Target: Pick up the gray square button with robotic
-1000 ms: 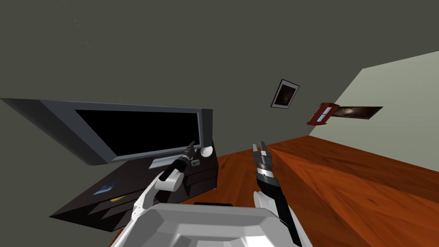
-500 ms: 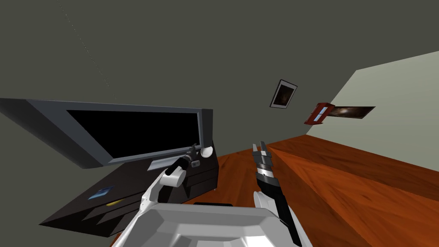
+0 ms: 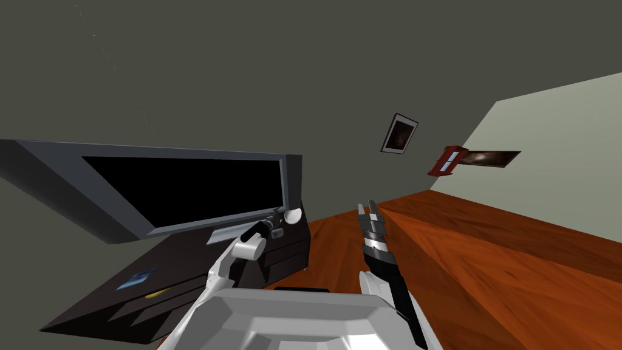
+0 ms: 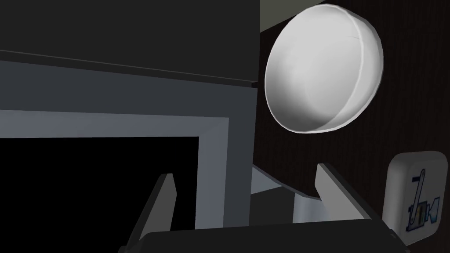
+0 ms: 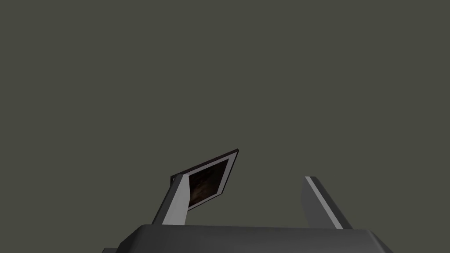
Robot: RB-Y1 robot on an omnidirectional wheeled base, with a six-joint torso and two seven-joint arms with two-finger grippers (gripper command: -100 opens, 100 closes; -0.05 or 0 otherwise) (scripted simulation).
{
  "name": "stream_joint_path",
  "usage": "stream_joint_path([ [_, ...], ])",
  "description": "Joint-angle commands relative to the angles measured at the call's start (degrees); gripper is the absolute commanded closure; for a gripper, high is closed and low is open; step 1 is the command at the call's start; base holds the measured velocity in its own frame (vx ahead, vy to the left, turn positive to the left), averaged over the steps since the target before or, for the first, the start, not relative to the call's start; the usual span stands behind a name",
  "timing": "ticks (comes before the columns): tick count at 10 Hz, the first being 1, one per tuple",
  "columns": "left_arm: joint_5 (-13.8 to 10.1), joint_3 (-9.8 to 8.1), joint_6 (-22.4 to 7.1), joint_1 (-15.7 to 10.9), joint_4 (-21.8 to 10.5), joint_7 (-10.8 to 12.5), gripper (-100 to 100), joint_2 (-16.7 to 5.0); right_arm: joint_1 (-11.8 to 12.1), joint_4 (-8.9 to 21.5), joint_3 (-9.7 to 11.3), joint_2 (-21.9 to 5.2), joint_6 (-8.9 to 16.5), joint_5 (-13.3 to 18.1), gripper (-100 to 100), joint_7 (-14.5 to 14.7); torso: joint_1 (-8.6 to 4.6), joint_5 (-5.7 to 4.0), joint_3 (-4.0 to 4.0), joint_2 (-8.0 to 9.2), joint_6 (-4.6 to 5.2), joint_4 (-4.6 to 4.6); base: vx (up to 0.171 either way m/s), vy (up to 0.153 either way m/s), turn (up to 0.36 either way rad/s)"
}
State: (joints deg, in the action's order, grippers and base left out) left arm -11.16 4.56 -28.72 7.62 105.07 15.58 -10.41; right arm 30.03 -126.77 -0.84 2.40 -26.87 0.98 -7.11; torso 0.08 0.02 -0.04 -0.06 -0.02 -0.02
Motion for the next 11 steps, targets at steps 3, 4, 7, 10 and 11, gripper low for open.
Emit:
stream_joint_path([
  [3, -1.43, 0.17, -5.82, -3.49, -4.16, 2.19, -100, -0.67, 0.0, 0.0, 0.0, 0.0, 0.0, 0.0, 0, 0.0, 0.0, 0.0, 0.0, 0.01, 0.0, 0.0, 0.009, 0.025, -0.03],
  [4, -1.43, 0.17, -7.25, -3.49, -4.16, 2.19, -100, -0.67, 0.0, 0.0, 0.0, 0.0, 0.0, 0.0, 0, 0.0, 0.0, 0.0, 0.0, 0.01, 0.01, 0.0, 0.008, 0.025, -0.028],
  [7, -2.01, 0.32, -10.82, -4.86, -5.93, 3.17, -100, -0.9, -0.01, 0.0, 0.0, 0.0, 0.0, 0.0, 0, 0.0, 0.02, 0.04, -0.12, -0.16, 0.07, -0.08, 0.005, 0.017, -0.02],
  [10, -3.14, 0.59, -15.55, -7.52, -9.45, 5.05, -100, -1.36, 0.0, 0.0, 0.0, 0.0, 0.0, 0.0, 0, 0.0, 0.06, 0.06, -0.23, -0.33, 0.05, -0.13, 0.01, 0.025, -0.03],
  [11, -3.14, 0.59, -16.9, -7.52, -9.45, 5.05, -100, -1.36, 0.0, 0.0, 0.0, 0.0, 0.0, 0.0, 0, 0.0, 0.07, 0.06, -0.24, -0.35, 0.06, -0.13, 0.011, 0.025, -0.02],
])
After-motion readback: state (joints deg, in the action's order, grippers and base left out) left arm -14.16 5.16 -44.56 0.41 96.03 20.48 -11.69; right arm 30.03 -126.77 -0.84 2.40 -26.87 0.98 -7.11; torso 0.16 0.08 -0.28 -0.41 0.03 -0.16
